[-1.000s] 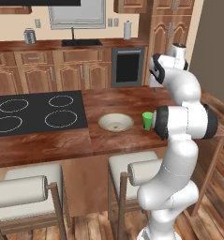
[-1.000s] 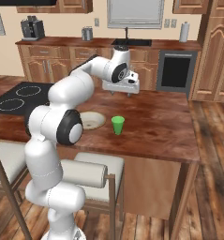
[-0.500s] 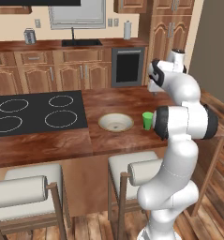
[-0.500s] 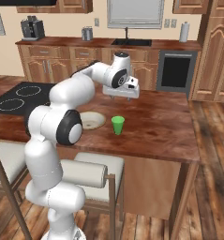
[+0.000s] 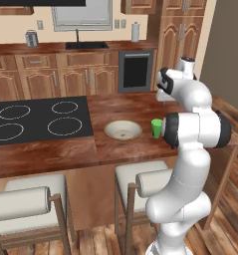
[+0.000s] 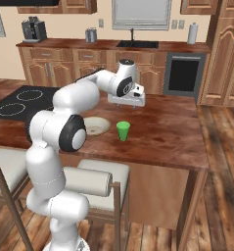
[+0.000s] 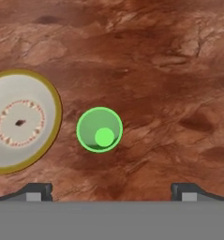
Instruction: Place the cup inside the bowl on the dining table and move the bowl to any counter.
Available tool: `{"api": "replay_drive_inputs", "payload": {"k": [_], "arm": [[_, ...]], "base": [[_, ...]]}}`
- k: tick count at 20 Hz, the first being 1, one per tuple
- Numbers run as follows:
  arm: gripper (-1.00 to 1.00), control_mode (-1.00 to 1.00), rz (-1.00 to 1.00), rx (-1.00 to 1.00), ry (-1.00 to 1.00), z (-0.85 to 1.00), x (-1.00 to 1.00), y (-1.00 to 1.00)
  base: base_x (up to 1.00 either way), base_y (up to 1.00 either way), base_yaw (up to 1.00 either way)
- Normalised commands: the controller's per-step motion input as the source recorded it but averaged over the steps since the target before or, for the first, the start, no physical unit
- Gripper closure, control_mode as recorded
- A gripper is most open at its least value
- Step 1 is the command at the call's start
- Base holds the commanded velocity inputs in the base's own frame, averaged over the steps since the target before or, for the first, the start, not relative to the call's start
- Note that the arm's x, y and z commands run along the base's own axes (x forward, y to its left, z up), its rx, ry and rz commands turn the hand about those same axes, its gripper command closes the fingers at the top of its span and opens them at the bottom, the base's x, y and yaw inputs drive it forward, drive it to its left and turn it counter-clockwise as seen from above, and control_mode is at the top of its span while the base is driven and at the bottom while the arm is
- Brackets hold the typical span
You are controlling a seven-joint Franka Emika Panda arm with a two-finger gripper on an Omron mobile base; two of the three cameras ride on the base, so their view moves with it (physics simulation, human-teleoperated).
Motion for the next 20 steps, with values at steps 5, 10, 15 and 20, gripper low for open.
{"api": "replay_drive_inputs", "payload": {"k": [5, 10, 15, 20], "arm": [[-1.00, -1.00, 0.00, 0.00, 0.00, -0.15, 0.07, 0.00], [-1.00, -1.00, 0.00, 0.00, 0.00, -0.07, 0.18, -0.03], [-1.00, -1.00, 0.00, 0.01, 0.00, -0.06, 0.24, -0.01], [-1.00, -1.00, 0.00, 0.02, 0.00, -0.07, 0.06, 0.00]], "base": [[0.00, 0.00, 0.00], [0.00, 0.00, 0.00], [0.00, 0.00, 0.00], [0.00, 0.00, 0.00]]}}
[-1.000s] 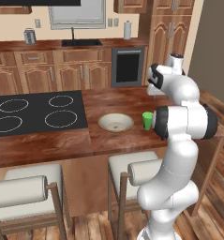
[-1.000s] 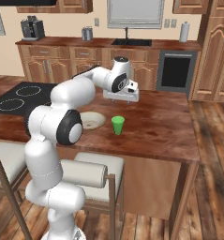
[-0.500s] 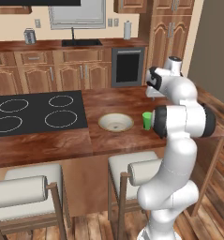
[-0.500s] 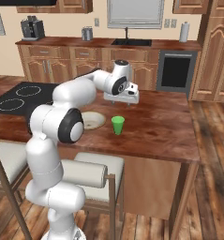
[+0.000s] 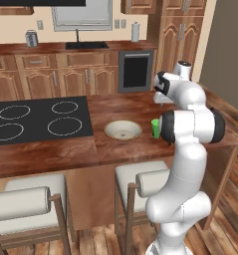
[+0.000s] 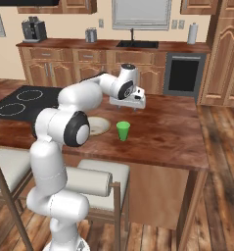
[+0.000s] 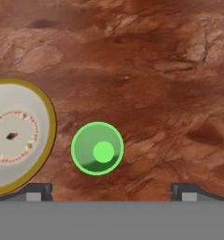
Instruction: Place the cup inside the bowl on the dining table and move the bowl to any counter.
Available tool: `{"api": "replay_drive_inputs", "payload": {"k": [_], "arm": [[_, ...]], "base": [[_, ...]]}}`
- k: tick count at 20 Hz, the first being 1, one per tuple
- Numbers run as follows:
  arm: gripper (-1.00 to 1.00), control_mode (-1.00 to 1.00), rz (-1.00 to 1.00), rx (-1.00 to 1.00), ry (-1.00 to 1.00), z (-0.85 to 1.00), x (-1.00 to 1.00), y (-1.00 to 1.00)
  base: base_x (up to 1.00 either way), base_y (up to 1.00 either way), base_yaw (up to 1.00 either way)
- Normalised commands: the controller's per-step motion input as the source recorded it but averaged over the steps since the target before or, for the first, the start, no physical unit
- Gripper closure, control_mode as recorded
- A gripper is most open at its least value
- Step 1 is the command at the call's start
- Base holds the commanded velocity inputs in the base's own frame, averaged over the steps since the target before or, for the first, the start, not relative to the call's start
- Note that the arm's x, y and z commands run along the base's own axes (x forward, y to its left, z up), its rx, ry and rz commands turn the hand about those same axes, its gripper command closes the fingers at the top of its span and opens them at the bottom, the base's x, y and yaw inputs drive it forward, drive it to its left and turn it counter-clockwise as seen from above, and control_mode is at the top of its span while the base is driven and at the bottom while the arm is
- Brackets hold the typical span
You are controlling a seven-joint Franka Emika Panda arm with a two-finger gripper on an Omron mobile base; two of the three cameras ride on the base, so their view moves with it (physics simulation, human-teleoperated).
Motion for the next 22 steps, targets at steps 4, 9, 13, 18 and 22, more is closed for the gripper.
{"api": "replay_drive_inputs", "payload": {"k": [4, 9, 13, 18, 22], "arm": [[-1.00, -1.00, 0.00, 0.00, 0.00, -0.13, 0.00, 0.00], [-1.00, -1.00, 0.00, 0.00, 0.00, -0.19, 0.00, 0.00], [-1.00, -1.00, 0.00, 0.00, 0.00, -0.22, 0.00, 0.00], [-1.00, -1.00, 0.00, 0.04, 0.00, -0.22, 0.00, -0.01], [-1.00, -1.00, 0.00, 0.04, 0.00, -0.16, 0.00, -0.03]], "base": [[0.00, 0.00, 0.00], [0.00, 0.00, 0.00], [0.00, 0.00, 0.00], [0.00, 0.00, 0.00], [0.00, 0.00, 0.00]]}}
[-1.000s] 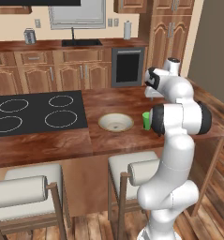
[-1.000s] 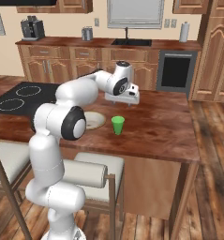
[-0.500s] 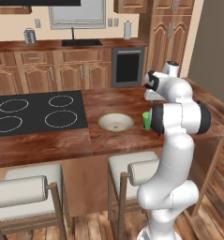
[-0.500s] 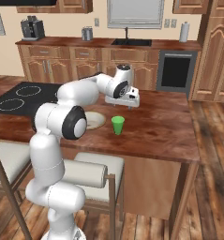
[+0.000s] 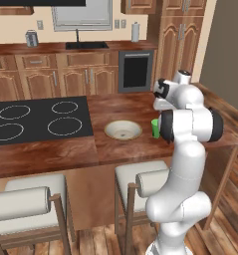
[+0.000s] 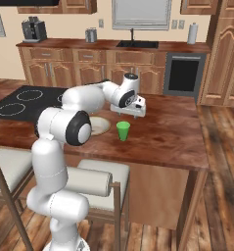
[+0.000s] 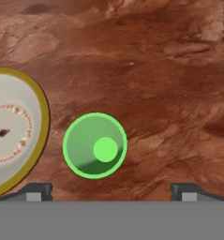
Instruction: Place the cup inside the bowl on the dining table and move the bowl to any counter.
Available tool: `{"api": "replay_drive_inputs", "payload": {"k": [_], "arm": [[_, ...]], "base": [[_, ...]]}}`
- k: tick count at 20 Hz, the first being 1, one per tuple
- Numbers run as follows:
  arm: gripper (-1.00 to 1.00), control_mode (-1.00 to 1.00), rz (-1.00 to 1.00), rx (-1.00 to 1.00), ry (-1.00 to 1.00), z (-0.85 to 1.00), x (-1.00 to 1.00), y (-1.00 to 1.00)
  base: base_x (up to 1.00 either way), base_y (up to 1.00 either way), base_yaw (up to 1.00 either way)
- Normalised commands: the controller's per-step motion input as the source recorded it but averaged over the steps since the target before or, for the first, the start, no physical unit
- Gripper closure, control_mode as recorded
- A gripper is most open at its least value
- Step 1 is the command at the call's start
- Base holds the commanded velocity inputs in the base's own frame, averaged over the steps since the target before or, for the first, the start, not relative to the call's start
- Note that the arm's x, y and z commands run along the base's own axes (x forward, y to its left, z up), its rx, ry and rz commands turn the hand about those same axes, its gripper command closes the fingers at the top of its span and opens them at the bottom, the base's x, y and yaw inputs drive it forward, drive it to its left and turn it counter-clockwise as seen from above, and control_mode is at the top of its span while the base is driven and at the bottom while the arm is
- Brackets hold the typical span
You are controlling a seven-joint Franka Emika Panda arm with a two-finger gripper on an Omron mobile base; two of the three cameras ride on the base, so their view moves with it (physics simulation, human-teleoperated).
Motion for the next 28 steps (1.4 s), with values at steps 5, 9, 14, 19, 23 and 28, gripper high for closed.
{"api": "replay_drive_inputs", "payload": {"k": [5, 9, 14, 19, 23, 28], "arm": [[-1.00, -1.00, 0.00, 0.05, 0.00, -0.11, 0.00, -0.04], [-1.00, -1.00, 0.00, 0.03, 0.00, -0.06, 0.00, -0.06], [-1.00, -1.00, 0.00, 0.02, 0.00, -0.08, 0.00, -0.04], [-1.00, -1.00, 0.00, 0.02, 0.00, -0.09, 0.00, 0.00], [-1.00, -1.00, 0.00, 0.02, 0.01, -0.14, 0.00, 0.00], [-1.00, -1.00, 0.00, 0.02, 0.00, -0.21, 0.00, 0.00]], "base": [[0.00, 0.00, 0.00], [0.00, 0.00, 0.00], [0.00, 0.00, 0.00], [0.00, 0.00, 0.00], [0.00, 0.00, 0.00], [0.00, 0.00, 0.00]]}}
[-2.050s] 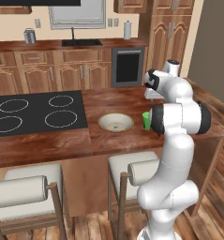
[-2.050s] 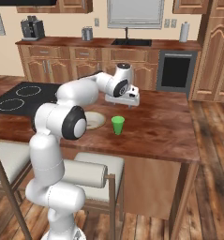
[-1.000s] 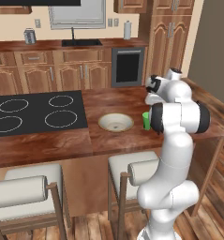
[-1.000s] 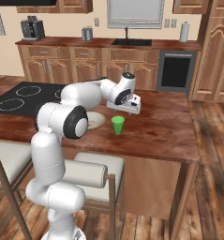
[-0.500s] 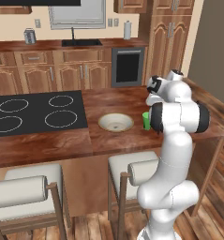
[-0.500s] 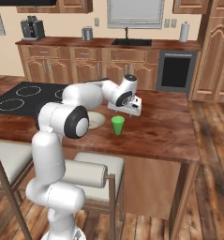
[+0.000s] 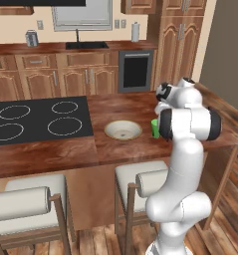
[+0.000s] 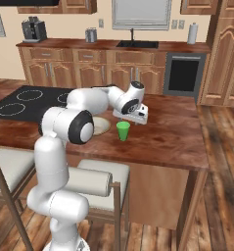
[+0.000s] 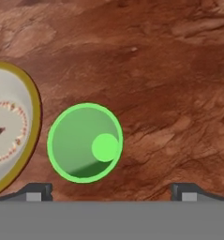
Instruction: Place the cup inside the bowl on the dining table and move the bowl to any counter.
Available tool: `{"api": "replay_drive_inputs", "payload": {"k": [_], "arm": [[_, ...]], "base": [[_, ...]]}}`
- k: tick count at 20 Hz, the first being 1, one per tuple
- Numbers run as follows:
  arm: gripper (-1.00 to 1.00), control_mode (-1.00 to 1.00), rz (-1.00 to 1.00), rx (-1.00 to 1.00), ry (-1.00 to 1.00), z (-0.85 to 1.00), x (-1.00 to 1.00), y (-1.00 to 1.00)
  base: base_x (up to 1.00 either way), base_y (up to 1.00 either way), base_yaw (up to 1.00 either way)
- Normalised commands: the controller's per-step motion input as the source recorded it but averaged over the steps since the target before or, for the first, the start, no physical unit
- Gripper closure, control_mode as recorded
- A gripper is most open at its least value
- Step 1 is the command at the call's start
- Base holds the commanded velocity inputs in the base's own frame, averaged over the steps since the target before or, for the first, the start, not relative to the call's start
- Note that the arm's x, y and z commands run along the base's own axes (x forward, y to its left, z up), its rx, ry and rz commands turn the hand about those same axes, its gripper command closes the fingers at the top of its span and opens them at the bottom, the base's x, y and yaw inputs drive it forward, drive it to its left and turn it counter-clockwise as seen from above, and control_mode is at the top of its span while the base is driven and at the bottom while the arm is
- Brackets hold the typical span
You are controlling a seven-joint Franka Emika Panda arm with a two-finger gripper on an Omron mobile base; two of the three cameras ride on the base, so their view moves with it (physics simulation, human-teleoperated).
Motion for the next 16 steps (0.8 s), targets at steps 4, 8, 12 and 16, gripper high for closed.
{"api": "replay_drive_inputs", "payload": {"k": [4, 8, 12, 16], "arm": [[-1.00, -1.00, 0.00, 0.01, 0.00, -0.17, 0.00, 0.00], [-1.00, -1.00, 0.00, 0.00, 0.00, -0.09, 0.07, 0.00], [-1.00, -1.00, 0.00, 0.00, 0.00, -0.03, 0.24, 0.00], [-1.00, -1.00, 0.00, 0.00, 0.00, 0.00, 0.32, 0.00]], "base": [[0.00, 0.00, 0.00], [0.00, 0.00, 0.00], [0.00, 0.00, 0.00], [0.00, 0.00, 0.00]]}}
